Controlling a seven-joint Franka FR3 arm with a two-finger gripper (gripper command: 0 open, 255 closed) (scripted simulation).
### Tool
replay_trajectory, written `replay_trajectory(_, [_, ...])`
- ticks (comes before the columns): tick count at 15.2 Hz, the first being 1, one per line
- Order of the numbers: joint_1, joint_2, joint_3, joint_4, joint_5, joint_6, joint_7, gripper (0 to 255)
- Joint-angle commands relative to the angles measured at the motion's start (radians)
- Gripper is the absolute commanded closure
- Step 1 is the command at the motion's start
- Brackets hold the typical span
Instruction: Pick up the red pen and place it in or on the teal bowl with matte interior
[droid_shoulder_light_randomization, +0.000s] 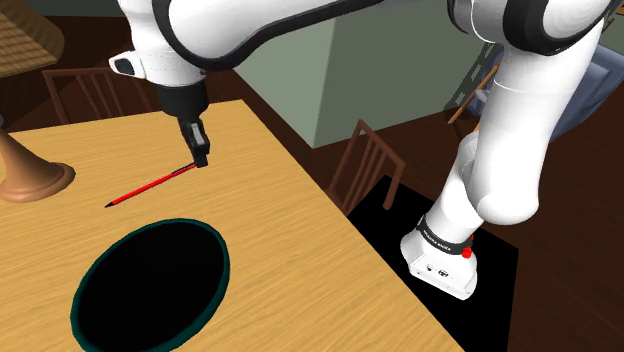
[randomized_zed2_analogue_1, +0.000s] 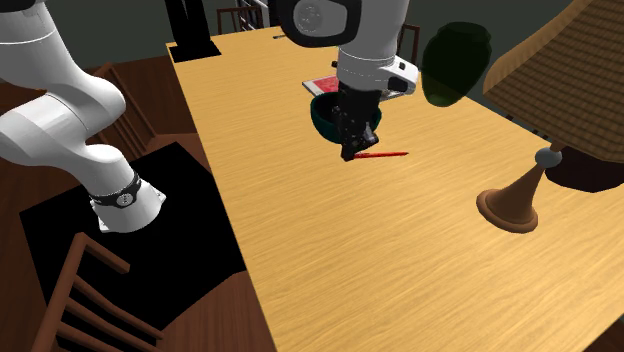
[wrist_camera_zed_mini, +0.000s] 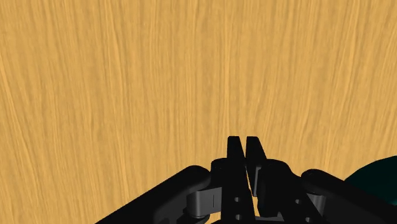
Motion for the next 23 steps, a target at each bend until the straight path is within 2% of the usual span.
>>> replay_trajectory(1, [-0.001,-0.009,0.001,0.018,0.003,-0.026,-0.002,255])
replay_trajectory(10, [0.001,-0.020,0.003,0.119,0.008,-0.139,-0.005,255])
replay_trajectory(16, [0.062,-0.101,0.054,0.022,0.033,-0.119,0.106,255])
replay_trajectory(23, [0.141,-0.153,0.121,-0.033,0.054,-0.112,0.249,255])
